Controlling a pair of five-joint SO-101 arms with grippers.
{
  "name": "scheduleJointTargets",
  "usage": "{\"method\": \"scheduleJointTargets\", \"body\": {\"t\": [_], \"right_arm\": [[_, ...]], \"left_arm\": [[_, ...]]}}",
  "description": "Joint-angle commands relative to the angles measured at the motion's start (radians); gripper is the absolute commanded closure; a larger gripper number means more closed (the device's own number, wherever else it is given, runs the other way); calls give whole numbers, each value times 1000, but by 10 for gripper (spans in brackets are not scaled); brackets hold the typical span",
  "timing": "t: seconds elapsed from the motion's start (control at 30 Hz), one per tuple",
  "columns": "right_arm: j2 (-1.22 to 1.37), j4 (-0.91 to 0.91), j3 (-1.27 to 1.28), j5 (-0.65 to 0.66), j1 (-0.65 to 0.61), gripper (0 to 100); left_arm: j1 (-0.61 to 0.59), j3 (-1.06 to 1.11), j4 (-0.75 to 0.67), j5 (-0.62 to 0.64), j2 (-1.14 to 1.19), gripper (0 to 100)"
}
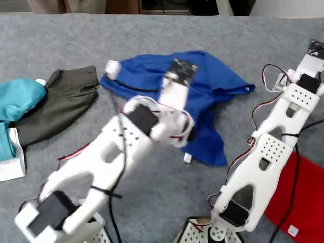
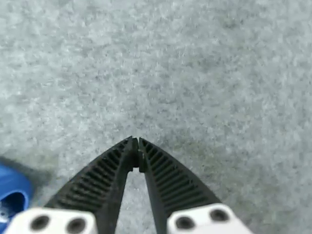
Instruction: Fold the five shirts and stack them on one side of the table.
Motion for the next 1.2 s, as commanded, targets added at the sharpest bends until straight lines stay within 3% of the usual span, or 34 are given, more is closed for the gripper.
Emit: {"method": "scheduleJointTargets", "body": {"t": [0.0,0.13,0.27,0.5,0.83,1.03,1.17], "right_arm": [[-10,-18,-68,-11,21,994],[-10,-20,-71,-17,33,994],[-10,-25,-71,-14,38,994],[-10,-26,-71,-11,38,993],[-10,-26,-71,-11,35,993],[-10,-26,-71,-11,31,993],[-10,-25,-71,-11,31,993]], "left_arm": [[12,5,-127,60,128,749],[2,-68,-189,106,364,749],[-21,-216,-158,129,555,761],[-137,-459,84,80,628,989],[-408,-712,471,-256,628,980],[-562,-784,522,-282,638,973],[-605,-775,523,-282,630,871]]}}
